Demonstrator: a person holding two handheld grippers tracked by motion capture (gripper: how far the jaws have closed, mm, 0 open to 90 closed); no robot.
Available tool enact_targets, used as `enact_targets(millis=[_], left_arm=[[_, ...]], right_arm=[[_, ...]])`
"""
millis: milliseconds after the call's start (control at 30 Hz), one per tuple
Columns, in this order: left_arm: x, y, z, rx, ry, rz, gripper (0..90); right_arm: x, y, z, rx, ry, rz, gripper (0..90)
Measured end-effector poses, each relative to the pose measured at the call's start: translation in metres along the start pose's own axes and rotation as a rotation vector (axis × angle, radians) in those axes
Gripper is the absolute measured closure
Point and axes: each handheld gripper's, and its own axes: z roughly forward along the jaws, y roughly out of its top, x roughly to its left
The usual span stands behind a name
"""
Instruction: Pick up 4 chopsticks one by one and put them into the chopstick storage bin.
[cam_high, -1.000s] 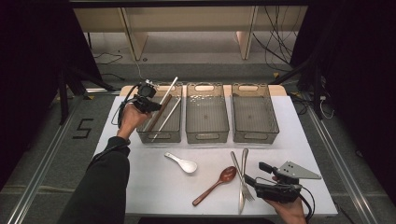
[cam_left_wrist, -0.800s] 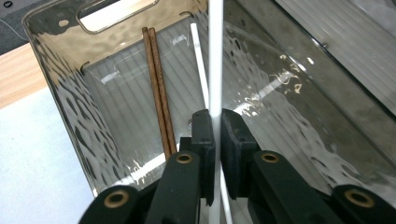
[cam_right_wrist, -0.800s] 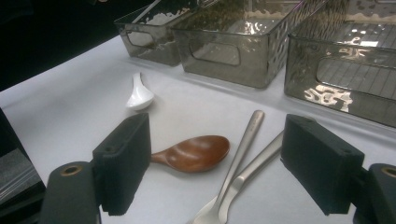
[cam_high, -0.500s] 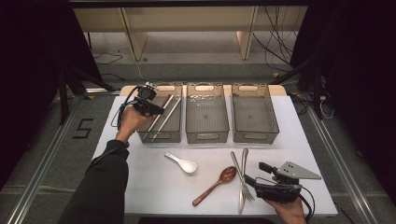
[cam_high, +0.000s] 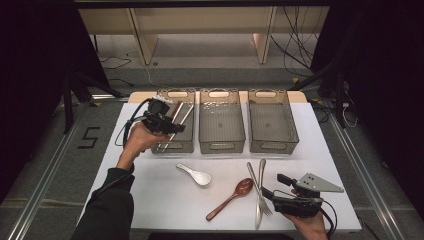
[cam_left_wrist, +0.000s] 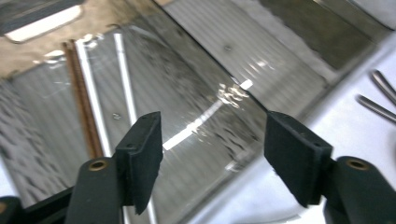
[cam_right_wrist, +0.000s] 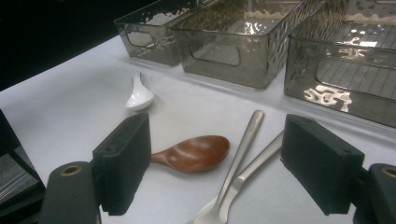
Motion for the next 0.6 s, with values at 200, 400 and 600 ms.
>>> enact_targets(millis=[200,400,600], left_arm=[[-0.021,-0.019,-0.003,-0.026,-0.044,0.033,33.1],[-0.033,-0.029,0.002,-0.004,-0.037,0.063,31.2],[-0.040,-0.038,0.006,0.018,-0.017,0.078,28.9]], right_arm=[[0.000,0.000,0.000,0.001,0.000,0.000,25.2],[0.001,0.000,0.001,0.001,0.000,-0.006,25.2],[0.001,0.000,0.001,0.000,0.002,-0.008,25.2]])
